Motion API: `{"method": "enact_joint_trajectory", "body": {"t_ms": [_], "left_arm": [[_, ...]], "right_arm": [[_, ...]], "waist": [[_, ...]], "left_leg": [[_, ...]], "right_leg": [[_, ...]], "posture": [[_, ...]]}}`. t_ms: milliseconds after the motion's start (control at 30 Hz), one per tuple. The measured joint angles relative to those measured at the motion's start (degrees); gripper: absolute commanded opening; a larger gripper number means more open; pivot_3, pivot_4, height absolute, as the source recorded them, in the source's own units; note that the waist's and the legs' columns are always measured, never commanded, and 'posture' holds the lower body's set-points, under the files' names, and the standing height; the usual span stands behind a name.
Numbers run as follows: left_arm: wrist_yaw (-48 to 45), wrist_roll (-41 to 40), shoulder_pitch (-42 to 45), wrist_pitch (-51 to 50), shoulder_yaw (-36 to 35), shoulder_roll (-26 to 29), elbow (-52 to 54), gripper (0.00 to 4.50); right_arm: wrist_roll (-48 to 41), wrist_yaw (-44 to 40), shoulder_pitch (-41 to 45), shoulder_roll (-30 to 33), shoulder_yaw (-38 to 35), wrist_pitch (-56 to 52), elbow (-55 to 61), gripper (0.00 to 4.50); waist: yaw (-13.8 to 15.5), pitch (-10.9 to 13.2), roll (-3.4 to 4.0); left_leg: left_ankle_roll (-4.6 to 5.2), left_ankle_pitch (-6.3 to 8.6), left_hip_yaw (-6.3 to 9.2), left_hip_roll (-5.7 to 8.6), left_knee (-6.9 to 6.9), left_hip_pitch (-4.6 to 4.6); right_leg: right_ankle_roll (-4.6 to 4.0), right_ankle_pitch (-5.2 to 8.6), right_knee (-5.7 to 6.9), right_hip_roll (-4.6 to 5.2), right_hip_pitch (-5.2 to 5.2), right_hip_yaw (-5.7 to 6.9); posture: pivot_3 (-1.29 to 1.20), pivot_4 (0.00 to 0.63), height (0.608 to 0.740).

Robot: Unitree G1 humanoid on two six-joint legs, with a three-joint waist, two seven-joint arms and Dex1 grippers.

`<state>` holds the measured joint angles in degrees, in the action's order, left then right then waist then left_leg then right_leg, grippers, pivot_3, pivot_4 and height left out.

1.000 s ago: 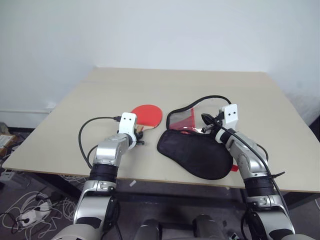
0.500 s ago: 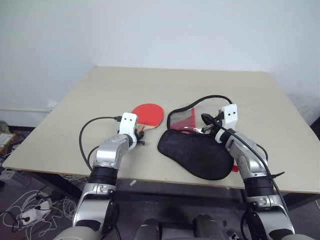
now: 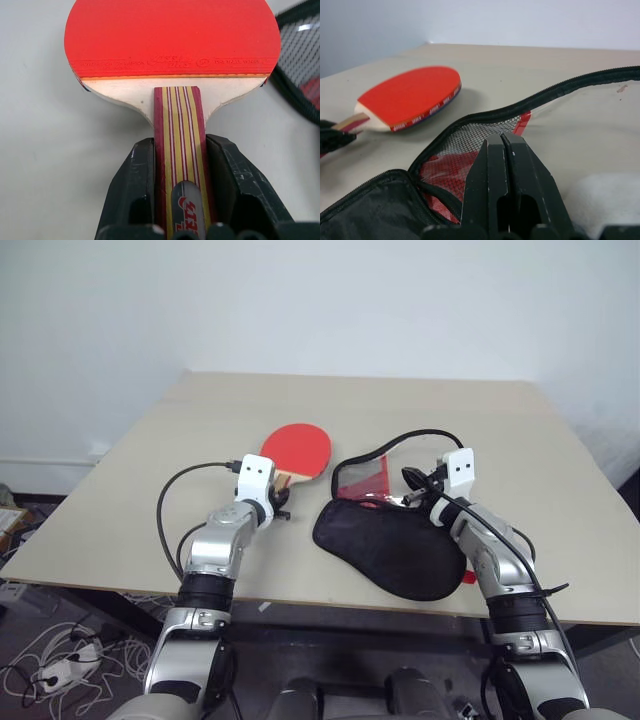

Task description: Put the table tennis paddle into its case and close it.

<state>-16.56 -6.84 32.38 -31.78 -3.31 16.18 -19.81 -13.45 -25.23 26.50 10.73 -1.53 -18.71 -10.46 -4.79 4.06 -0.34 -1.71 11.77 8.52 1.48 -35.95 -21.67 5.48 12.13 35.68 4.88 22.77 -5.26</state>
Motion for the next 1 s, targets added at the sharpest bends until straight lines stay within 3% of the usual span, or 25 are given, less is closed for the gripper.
{"method": "enact_joint_trajectory", "body": {"t_ms": [400,767,1000], "left_arm": [[-19.7,-0.9,0.0,13.0,4.2,5.8,0.5,1.09],[-39.0,-1.3,0.1,21.5,9.5,7.3,-0.1,1.09],[-48.7,-3.2,1.1,23.8,11.5,7.4,-1.2,1.09]], "right_arm": [[1.2,4.0,4.4,3.3,-3.8,3.4,-6.3,0.0],[-0.5,5.6,6.7,10.3,-13.1,4.9,-11.9,0.0],[-0.6,4.9,6.8,11.7,-13.8,5.4,-14.1,0.0]], "waist": [[0.1,0.0,0.01],[-0.2,0.0,0.08],[-0.6,0.0,0.09]], "left_leg": [[0.0,0.0,-0.02,0.01,0.0,-0.04],[0.03,-0.01,-0.09,0.0,0.0,-0.02],[0.05,-0.02,-0.1,0.02,-0.02,-0.02]], "right_leg": [[-0.03,-0.01,-0.03,0.01,0.0,-0.02],[-0.04,0.0,-0.02,0.0,0.0,-0.07],[-0.04,0.0,-0.02,0.0,-0.03,-0.11]], "posture": [[0.0,0.0,0.74],[0.0,0.0,0.74],[0.0,0.0,0.74]]}}
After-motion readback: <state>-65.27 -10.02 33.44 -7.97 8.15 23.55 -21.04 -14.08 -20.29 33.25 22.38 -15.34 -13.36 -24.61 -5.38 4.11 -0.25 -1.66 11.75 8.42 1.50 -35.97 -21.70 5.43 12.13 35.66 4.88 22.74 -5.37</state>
